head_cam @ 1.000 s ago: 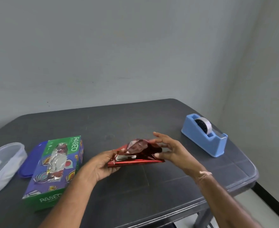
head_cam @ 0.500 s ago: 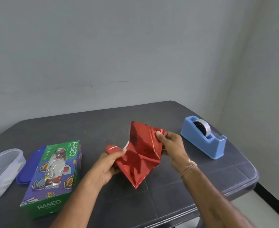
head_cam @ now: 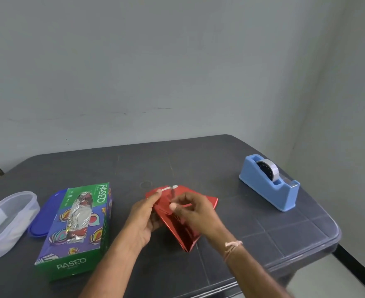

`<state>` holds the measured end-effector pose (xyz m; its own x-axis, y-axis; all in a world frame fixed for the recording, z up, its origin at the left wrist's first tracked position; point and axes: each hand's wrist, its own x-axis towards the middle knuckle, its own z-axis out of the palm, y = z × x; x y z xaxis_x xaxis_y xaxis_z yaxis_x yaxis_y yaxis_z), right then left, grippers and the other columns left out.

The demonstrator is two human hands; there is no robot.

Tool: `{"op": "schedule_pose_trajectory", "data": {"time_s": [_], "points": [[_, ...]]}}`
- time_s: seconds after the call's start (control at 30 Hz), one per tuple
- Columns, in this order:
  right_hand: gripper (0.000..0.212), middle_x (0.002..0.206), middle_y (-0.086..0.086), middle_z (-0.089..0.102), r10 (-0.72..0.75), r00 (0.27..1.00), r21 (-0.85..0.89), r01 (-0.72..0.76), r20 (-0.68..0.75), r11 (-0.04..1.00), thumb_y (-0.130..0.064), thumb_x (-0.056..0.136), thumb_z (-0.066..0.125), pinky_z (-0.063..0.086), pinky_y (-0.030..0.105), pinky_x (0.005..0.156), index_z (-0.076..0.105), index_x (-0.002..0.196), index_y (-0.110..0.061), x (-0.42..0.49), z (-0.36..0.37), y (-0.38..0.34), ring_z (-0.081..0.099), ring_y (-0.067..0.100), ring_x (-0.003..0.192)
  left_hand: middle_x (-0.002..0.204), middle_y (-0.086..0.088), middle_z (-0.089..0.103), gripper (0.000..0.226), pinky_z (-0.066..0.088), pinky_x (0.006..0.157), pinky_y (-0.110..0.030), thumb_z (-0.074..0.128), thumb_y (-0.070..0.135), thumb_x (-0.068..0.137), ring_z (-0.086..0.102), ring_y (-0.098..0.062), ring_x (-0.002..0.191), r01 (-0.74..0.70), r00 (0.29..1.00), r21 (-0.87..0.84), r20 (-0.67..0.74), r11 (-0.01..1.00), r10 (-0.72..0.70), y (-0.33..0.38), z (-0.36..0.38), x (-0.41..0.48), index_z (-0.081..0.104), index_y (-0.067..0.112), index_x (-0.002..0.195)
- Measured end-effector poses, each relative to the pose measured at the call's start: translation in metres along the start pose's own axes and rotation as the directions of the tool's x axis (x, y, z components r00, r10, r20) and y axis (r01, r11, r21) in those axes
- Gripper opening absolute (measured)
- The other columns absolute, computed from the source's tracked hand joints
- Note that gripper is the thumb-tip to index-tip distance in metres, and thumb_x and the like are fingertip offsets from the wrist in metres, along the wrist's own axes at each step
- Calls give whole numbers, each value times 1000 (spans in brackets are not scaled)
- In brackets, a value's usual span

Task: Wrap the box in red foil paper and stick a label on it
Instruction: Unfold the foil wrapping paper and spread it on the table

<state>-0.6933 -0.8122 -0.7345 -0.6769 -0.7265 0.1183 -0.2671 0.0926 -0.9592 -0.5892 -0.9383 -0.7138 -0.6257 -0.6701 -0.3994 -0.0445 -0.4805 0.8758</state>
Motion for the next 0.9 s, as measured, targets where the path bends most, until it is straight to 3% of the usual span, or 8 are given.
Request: {"op": "schedule_pose_trajectory", "data": {"time_s": [0.13, 0.27, 0.43, 0.57, 0.63, 0.7, 0.8, 0.9], "points": [[24, 102, -7, 78, -22, 1000, 7, 22, 10, 1000, -35, 85, 84, 61, 29, 75, 76, 105, -24, -1, 4, 6, 73, 11, 87, 88, -18, 77, 50, 61, 56, -34, 52, 51, 101, 76, -25, 70, 14, 999, -14, 45, 1000, -14, 9, -1, -6, 71, 5, 103], [33, 108, -8, 76, -44, 998, -13, 44, 51, 999, -37, 85, 84, 60, 27, 85, 74, 114, -24, -3, 7, -3, 72, 11, 97, 85, -14, 78, 41, 58, 53, -30, 50, 34, 105, 76, -21, 67, -23, 998, 47, 51, 999, 20, 17, -7, -9, 71, 0, 113], [59, 104, -13, 76, -42, 999, -67, 42, 1, 997, -68, 64, 84, 57, 23, 89, 70, 107, -29, -1, 19, -13, 71, 2, 100, 96, -17, 77, 33, 61, 62, -33, 52, 28, 104, 74, -23, 75, -14, 990, 23, 142, 1000, 10, 20, -9, -14, 72, 3, 114], [22, 85, -6, 78, 0, 985, -6, -1, -173, 1000, -38, 80, 86, 57, 25, 73, 73, 84, -21, 2, 14, -10, 73, 5, 80, 98, -16, 75, 30, 60, 73, -41, 52, 29, 104, 72, -27, 86, 4, 985, -30, 171, 1000, 1, 24, -4, -19, 70, 5, 108], [16, 81, 7, 77, 65, 975, 187, -25, -212, 982, -22, 90, 79, 53, 27, 71, 71, 79, -14, 2, 10, -10, 70, 10, 75, 97, -16, 76, 29, 58, 72, -43, 52, 29, 104, 72, -28, 88, -1, 991, -89, 135, 996, 13, 23, -7, -18, 69, 6, 107], [19, 91, 18, 76, 85, 975, 313, -17, -206, 950, -22, 94, 75, 52, 30, 74, 69, 86, -6, -2, 3, -10, 69, 17, 81, 95, -15, 77, 27, 57, 73, -43, 54, 28, 104, 73, -28, 89, -5, 996, -138, 93, 990, 17, 21, -13, -17, 69, 7, 107], [28, 94, 2, 77, -38, 989, 171, 62, -142, 983, -37, 84, 83, 57, 27, 76, 71, 96, -15, -11, 6, -15, 71, 14, 88, 92, -15, 77, 25, 57, 72, -41, 58, 25, 101, 74, -26, 82, 10, 993, -150, 117, 989, 8, 15, -15, -19, 69, 5, 112], [40, 102, -17, 69, -116, 989, -176, 98, -93, 979, -55, 65, 85, 54, 21, 82, 70, 94, -33, -17, 23, -16, 65, 0, 94, 89, -15, 76, 25, 59, 65, -34, 62, 23, 98, 72, -21, 68, 28, 988, -174, 154, 984, 0, 9, -7, -25, 71, 3, 111]]}}
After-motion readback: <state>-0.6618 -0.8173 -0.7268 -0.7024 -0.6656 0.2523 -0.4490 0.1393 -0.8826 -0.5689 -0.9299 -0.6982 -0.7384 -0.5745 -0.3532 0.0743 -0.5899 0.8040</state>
